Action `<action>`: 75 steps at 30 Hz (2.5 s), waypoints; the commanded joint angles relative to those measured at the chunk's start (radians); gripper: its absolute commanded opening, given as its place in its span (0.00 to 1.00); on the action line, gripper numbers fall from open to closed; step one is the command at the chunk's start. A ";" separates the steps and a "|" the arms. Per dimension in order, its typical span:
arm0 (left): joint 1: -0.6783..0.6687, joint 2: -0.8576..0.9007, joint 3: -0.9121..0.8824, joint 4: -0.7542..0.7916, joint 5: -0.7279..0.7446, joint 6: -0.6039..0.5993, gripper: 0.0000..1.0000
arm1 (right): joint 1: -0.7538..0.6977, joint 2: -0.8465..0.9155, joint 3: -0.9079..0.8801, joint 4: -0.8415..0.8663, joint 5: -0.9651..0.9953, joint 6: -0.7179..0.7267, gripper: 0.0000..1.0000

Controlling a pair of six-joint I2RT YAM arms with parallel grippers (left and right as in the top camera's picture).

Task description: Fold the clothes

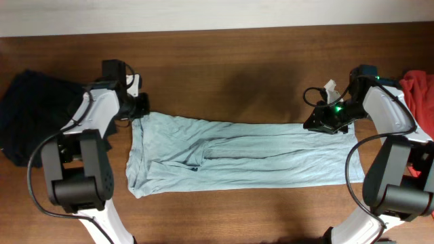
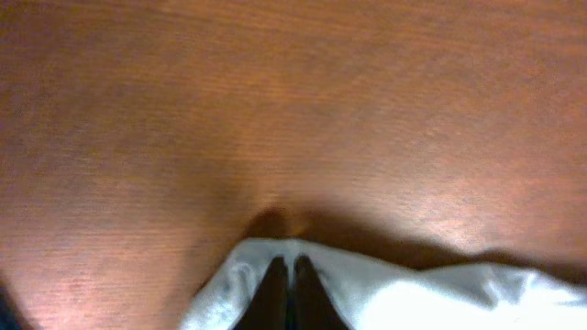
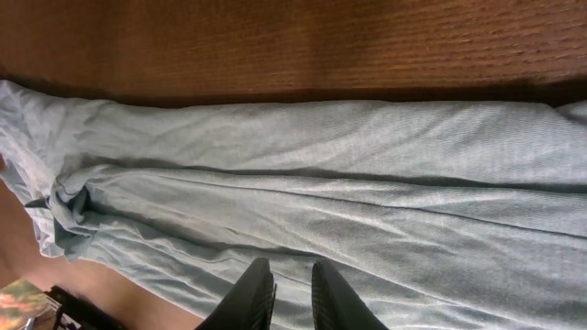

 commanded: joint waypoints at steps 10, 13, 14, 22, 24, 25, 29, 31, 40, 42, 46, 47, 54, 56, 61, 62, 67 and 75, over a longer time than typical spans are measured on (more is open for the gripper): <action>0.152 -0.058 0.108 -0.199 0.102 0.006 0.55 | -0.044 -0.013 0.007 -0.005 -0.018 0.017 0.28; 0.153 -0.071 0.108 -0.234 0.198 0.006 0.58 | -0.140 -0.026 0.027 -0.024 -0.018 0.024 0.33; 0.152 -0.071 0.108 -0.246 0.228 0.006 0.60 | -0.187 -0.026 0.037 -0.043 -0.017 0.024 0.41; 0.152 -0.071 0.108 -0.295 0.281 0.013 0.61 | -0.458 -0.022 0.038 -0.056 0.078 0.011 0.76; 0.152 -0.071 0.108 -0.294 0.281 0.013 0.61 | -0.497 -0.019 0.036 -0.054 0.073 -0.062 0.79; 0.152 -0.071 0.108 -0.291 0.281 0.013 0.62 | -0.510 -0.010 0.033 -0.049 0.073 -0.095 0.79; 0.152 -0.071 0.108 -0.282 0.281 0.013 0.67 | -0.501 0.060 0.031 -0.029 0.059 -0.172 0.79; 0.152 -0.071 0.108 -0.285 0.282 0.027 0.67 | -0.494 0.094 0.031 -0.014 0.059 -0.196 0.79; 0.152 -0.071 0.107 -0.284 0.281 0.063 0.67 | -0.468 0.258 0.029 -0.004 0.023 -0.257 0.80; 0.152 -0.071 0.107 -0.280 0.281 0.063 0.67 | -0.454 0.269 0.022 -0.005 0.025 -0.257 0.81; 0.152 -0.071 0.107 -0.280 0.281 0.062 0.68 | -0.419 0.272 -0.017 0.015 0.039 -0.257 0.81; 0.152 -0.071 0.107 -0.280 0.281 0.062 0.67 | -0.414 0.272 -0.029 0.021 0.040 -0.257 0.80; 0.152 -0.071 0.108 -0.281 0.281 0.062 0.67 | -0.406 0.272 -0.131 0.088 0.090 -0.182 0.60; 0.152 -0.071 0.108 -0.281 0.281 0.062 0.67 | -0.406 0.272 -0.132 0.087 0.121 -0.146 0.52; 0.152 -0.071 0.107 -0.281 0.281 0.062 0.68 | -0.406 0.272 -0.132 0.087 0.175 -0.087 0.42; 0.152 -0.071 0.108 -0.281 0.281 0.062 0.67 | -0.406 0.272 -0.132 0.087 0.175 -0.087 0.35; 0.152 -0.071 0.107 -0.284 0.281 0.062 0.68 | -0.406 0.272 -0.129 0.085 0.175 -0.054 0.04; 0.173 -0.072 0.150 -0.301 0.282 0.062 0.67 | -0.426 0.261 0.086 -0.087 0.224 -0.008 0.04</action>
